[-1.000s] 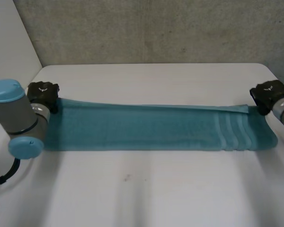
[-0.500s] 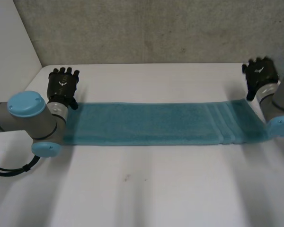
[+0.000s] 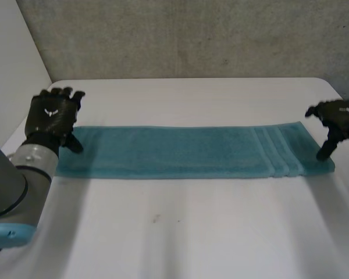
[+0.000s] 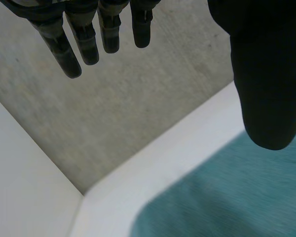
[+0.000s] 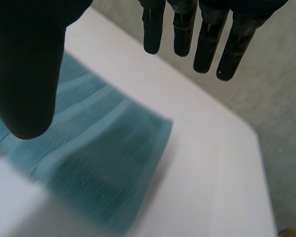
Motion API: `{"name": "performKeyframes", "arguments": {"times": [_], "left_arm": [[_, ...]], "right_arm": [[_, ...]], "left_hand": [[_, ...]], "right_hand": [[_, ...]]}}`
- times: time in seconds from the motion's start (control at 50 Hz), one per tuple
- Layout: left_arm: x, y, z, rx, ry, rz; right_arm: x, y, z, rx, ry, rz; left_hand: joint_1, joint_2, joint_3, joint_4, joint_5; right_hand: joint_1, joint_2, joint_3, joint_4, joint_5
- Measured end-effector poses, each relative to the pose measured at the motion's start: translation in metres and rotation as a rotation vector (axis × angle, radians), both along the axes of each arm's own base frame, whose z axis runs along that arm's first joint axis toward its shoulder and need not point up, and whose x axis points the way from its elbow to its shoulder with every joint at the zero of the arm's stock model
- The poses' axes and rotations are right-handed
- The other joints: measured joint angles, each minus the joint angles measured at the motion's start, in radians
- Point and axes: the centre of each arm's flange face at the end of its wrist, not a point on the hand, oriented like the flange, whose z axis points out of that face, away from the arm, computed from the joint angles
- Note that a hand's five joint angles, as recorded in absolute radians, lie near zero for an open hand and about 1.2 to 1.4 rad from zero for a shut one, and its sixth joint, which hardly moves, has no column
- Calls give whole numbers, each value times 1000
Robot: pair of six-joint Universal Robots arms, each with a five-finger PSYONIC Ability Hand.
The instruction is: Fold the laundry
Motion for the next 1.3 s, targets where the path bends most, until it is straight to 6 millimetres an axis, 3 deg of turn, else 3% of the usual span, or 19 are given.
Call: {"name": "performKeyframes", "arguments": {"times": [0.08,0.24,0.34,0.4,0.46,0.5,0.64,0.72,0.76,0.78,0.8,0.9,0.98,1.0,1.08,1.14,1.2,1.26,1.3], "left_arm": [[3,13,-9,104,61,-2],[7,20,-17,255,169,23],[8,19,-18,266,181,26],[8,19,-18,264,181,25],[8,19,-18,261,179,25],[8,19,-18,261,178,25],[8,20,-19,264,178,25],[8,21,-19,263,179,25],[8,21,-19,263,180,26],[8,21,-19,263,180,26],[8,21,-19,262,180,27],[8,20,-18,261,180,29],[9,20,-17,261,181,32],[9,20,-17,260,181,33],[10,19,-16,257,182,37],[13,17,-14,251,185,45],[16,15,-13,244,188,55],[20,12,-10,235,191,69],[21,11,-10,232,193,74]], "right_arm": [[-11,3,-23,59,0,2],[-29,-15,-72,56,2,2],[-36,-23,-84,49,7,-9],[-39,-27,-89,51,8,-14],[-41,-32,-93,53,7,-22],[-42,-34,-94,49,8,-29],[-65,-49,-89,4,41,-128],[-88,-60,-80,-36,84,-224],[-109,-70,-70,-72,134,-301],[-109,-70,-70,-72,134,-301],[-123,-74,-63,-94,175,-348],[-141,-81,-47,-137,260,-399],[-120,-84,-23,-212,277,-357],[-98,-85,-10,-256,263,-311],[-43,-79,13,-336,216,-188],[36,-62,34,-423,151,11],[97,-40,43,-479,103,180],[184,5,42,-535,30,436],[212,24,37,-545,6,524]], "left_hand": [[0,0,0,0,0],[0,0,0,0,0],[0,0,0,0,0],[0,0,0,0,0],[0,0,0,0,0],[0,0,0,0,0],[0,0,0,0,0],[0,-1,0,0,0],[0,-1,0,0,0],[0,-1,0,0,0],[0,-1,0,0,0],[0,-1,0,0,0],[0,-2,0,0,0],[0,-2,0,0,0],[0,-2,0,0,0],[0,-2,0,0,0],[0,-2,0,0,0],[0,-2,0,0,0],[0,-2,0,0,0]], "right_hand": [[80,85,87,91,72],[187,217,216,221,188],[202,233,234,237,204],[282,328,324,325,290],[595,695,688,691,635],[711,876,864,870,815],[711,886,887,899,830],[711,886,887,899,833],[711,886,887,899,833],[711,886,887,899,833],[711,886,887,899,841],[711,886,887,899,846],[713,886,889,900,849],[713,886,891,900,853],[713,886,891,900,855],[720,886,892,901,857],[720,886,892,901,857],[720,886,893,901,857],[720,886,893,901,857]]}}
